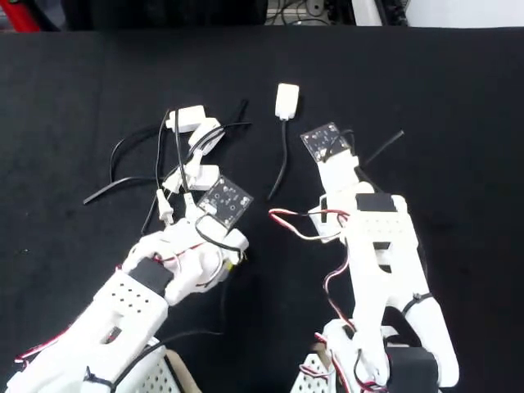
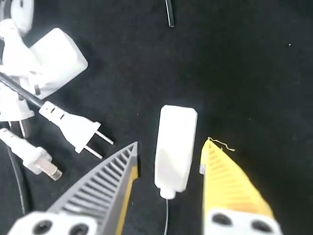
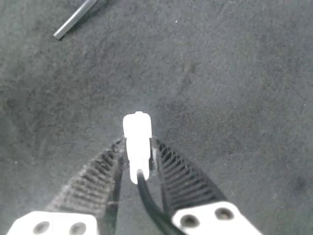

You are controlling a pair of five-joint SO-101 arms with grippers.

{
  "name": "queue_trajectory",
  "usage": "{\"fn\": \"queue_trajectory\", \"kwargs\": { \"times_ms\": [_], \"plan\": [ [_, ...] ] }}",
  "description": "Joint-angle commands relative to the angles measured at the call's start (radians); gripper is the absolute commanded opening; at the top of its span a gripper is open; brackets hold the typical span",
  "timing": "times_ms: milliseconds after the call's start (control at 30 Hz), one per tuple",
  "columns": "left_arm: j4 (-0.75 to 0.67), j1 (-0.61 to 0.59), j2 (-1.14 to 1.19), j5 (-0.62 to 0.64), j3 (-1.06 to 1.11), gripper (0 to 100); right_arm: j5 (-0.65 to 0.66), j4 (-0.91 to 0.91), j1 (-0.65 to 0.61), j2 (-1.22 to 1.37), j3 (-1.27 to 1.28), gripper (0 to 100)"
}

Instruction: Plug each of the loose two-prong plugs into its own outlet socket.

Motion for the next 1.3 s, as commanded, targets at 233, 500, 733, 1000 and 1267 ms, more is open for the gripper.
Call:
{"fn": "queue_trajectory", "kwargs": {
  "times_ms": [233, 500, 733, 1000, 1267],
  "plan": [
    [-0.132, -0.145, 0.163, 0.008, -0.045, 21, 0.008, 0.003, 0.018, 0.008, -0.028, 1.1],
    [-0.031, -0.220, 0.422, 0.006, -0.272, 21, 0.008, 0.003, 0.018, 0.008, -0.028, 1.1],
    [0.009, -0.358, 0.422, 0.008, -0.325, 21, 0.008, 0.002, 0.018, 0.008, -0.028, 1.1],
    [0.267, -0.527, 0.153, 0.006, -0.367, 21, 0.009, -0.003, 0.012, -0.001, -0.042, 1.1],
    [0.397, -0.565, -0.301, -0.112, -0.096, 21, 0.005, 0.132, -0.138, -0.001, -0.151, 1.1]
  ]
}}
